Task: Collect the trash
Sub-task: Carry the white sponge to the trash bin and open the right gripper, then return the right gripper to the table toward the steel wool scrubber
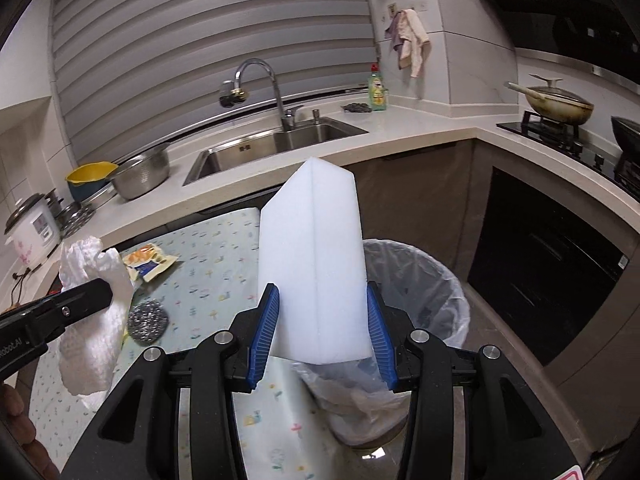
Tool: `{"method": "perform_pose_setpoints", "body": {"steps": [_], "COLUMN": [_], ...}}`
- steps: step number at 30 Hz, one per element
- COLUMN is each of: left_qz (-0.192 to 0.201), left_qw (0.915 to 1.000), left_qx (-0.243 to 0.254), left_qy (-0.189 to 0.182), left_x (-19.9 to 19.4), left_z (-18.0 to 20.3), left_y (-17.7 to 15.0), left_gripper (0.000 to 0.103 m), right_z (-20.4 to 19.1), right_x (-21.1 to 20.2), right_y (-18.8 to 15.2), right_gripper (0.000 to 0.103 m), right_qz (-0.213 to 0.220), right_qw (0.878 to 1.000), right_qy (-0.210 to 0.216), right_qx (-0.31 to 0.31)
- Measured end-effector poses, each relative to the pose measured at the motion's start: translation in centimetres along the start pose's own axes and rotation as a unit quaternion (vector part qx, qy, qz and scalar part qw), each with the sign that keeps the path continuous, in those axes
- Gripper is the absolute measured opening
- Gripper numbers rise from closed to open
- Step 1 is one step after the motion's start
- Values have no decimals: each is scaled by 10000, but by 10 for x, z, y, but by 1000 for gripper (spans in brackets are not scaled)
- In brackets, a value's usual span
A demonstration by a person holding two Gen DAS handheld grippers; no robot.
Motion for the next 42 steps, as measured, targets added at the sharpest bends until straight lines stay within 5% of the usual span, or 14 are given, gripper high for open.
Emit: {"method": "perform_pose_setpoints", "body": {"steps": [7, 15, 18, 19, 23, 37, 42], "left_qz": [-462, -740, -781, -743, -508, -6, 285], "left_qw": [9977, 9954, 9950, 9953, 9968, 9999, 9991], "left_qx": [225, 287, 198, 145, 43, -46, -164], "left_qy": [-440, -545, -592, -603, -621, -117, 262], "left_x": [65, 121, 136, 137, 137, 96, 64], "left_z": [52, 63, 62, 61, 56, 21, -7], "left_y": [-2, -2, 0, 1, 10, 29, 31], "left_gripper": [16, 16, 37, 52, 72, 78, 89], "right_z": [51, 70, 69, 67, 63, 42, 24], "right_x": [25, 56, 63, 65, 66, 42, 29], "right_y": [-10, -13, -11, -10, -2, 14, 17], "right_gripper": [42, 44, 45, 52, 72, 81, 84], "right_qz": [-159, -313, -320, -324, -178, 59, 113], "right_qw": [9992, 9985, 9986, 9987, 9991, 9995, 9998], "right_qy": [-237, -274, -226, -204, -301, -229, -98], "right_qx": [269, 366, 353, 330, 255, 215, 162]}}
Point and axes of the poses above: each gripper's, at about its wrist camera, not at the fingertips, and x roughly the way its jaws point, z to its right, y to its top, the point moved 7 cm from there along x, roughly the way its jaws point, and after that the axes turned 8 degrees about -x, right-handed, at the moved point
